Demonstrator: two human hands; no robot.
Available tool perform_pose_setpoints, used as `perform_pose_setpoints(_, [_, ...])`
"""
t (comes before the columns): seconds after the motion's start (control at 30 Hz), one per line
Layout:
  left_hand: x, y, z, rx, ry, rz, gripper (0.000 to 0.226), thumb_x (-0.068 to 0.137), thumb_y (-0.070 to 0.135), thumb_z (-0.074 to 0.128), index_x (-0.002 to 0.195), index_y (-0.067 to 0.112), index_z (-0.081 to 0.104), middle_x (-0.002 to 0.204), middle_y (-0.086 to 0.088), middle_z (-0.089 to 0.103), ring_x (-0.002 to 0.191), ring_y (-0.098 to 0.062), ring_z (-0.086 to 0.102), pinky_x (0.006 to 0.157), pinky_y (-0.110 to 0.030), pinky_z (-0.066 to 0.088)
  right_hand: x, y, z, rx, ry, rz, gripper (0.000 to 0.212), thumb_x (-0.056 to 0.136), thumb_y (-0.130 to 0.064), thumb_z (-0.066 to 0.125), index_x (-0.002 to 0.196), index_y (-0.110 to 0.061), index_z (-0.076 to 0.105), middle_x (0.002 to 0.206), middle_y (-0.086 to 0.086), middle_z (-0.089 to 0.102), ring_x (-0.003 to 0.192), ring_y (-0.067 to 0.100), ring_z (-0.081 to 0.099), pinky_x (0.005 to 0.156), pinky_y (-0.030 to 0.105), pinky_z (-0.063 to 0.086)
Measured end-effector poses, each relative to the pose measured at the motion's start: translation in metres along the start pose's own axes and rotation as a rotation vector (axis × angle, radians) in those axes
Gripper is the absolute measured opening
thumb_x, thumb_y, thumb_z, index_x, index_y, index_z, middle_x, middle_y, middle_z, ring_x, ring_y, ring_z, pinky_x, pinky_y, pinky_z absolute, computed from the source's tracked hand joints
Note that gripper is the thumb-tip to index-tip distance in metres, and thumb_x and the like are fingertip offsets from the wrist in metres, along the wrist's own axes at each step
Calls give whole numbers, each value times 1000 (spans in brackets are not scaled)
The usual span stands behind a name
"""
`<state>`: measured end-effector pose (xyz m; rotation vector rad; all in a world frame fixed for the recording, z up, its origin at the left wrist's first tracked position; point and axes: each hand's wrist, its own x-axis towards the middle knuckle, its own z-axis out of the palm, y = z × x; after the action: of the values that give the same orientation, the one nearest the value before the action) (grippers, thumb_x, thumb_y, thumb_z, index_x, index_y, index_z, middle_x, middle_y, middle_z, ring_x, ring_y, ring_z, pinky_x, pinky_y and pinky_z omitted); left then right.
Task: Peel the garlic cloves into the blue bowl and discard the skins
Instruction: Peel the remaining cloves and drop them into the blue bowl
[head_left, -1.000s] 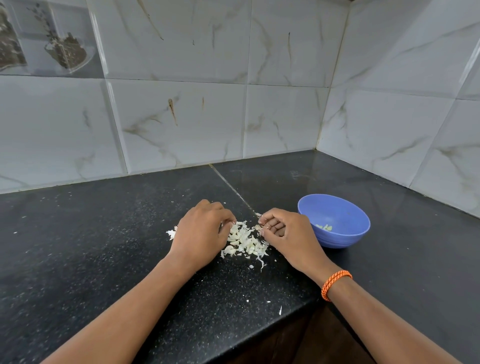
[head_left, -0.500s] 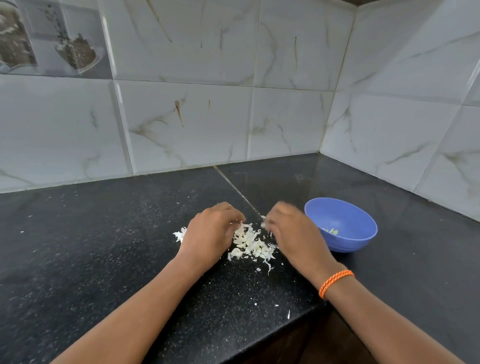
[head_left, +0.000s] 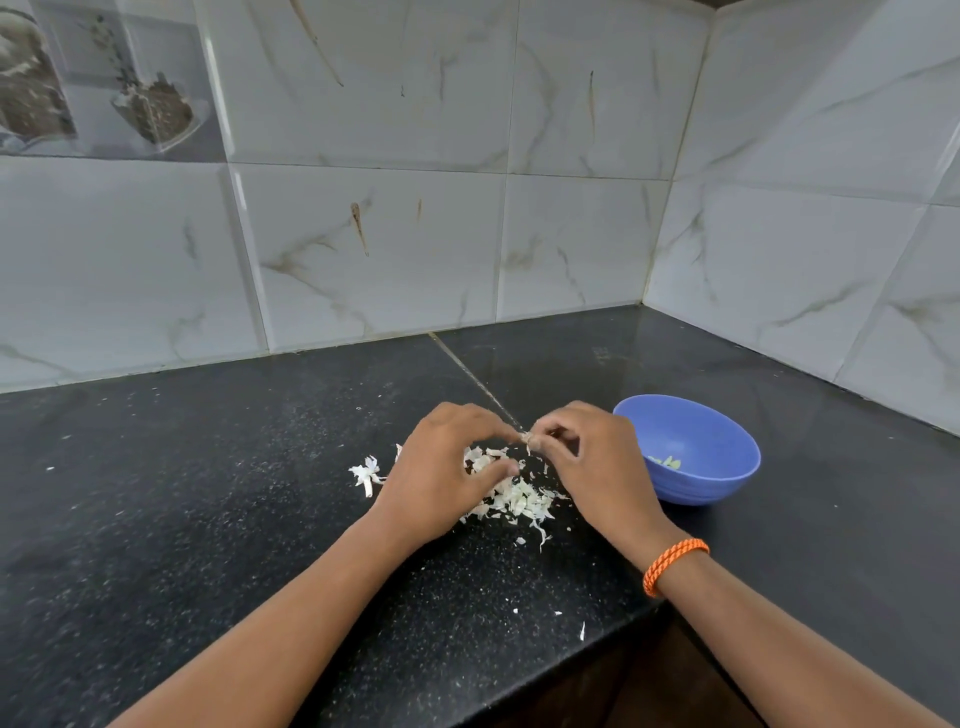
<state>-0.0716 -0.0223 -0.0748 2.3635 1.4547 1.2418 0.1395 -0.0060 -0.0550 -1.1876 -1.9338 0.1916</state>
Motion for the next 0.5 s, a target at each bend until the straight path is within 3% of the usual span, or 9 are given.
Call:
perform_pose_setpoints(0.13, [0, 5, 2, -26, 33, -48, 25, 87, 55, 84, 106, 40, 79, 95, 28, 72, 98, 4, 63, 83, -16, 46, -12, -8, 6, 194, 14, 83, 11, 95, -17, 79, 87, -24, 79, 84, -14, 74, 74, 8, 69, 64, 13, 48])
perform_pose_setpoints(0.2, [0, 6, 2, -41, 50, -64, 16, 88, 51, 85, 94, 38, 81, 86, 26, 74, 86, 3, 67, 75, -20, 49, -15, -6, 8, 271, 18, 107, 10, 96, -16, 78, 88, -22, 79, 85, -14, 74, 70, 8, 71, 64, 13, 50])
perform_pose_setpoints(0.3, [-2, 10, 4, -74, 41, -99, 8, 92, 40, 85, 88, 33, 82, 83, 21, 77, 66, 8, 61, 61, -13, 36, -18, -5, 12, 349, -4, 141, 8, 99, -16, 75, 93, -21, 78, 77, -16, 72, 63, 9, 69, 61, 15, 49])
perform_pose_setpoints(0.4, [-5, 13, 4, -85, 57, -125, 8, 95, 38, 82, 89, 34, 81, 84, 23, 76, 66, 9, 60, 61, -10, 34, -18, -4, 13, 430, -45, 188, 8, 101, -15, 71, 98, -19, 77, 69, -6, 71, 54, 5, 63, 57, 22, 50])
perform_pose_setpoints(0.5, [-4, 11, 4, -80, 74, -141, 11, 95, 36, 80, 84, 34, 77, 80, 23, 72, 71, 1, 64, 63, -19, 41, -17, -2, 12, 496, -67, 223, 15, 106, -14, 64, 103, -18, 78, 71, 4, 71, 54, 7, 61, 54, 31, 54])
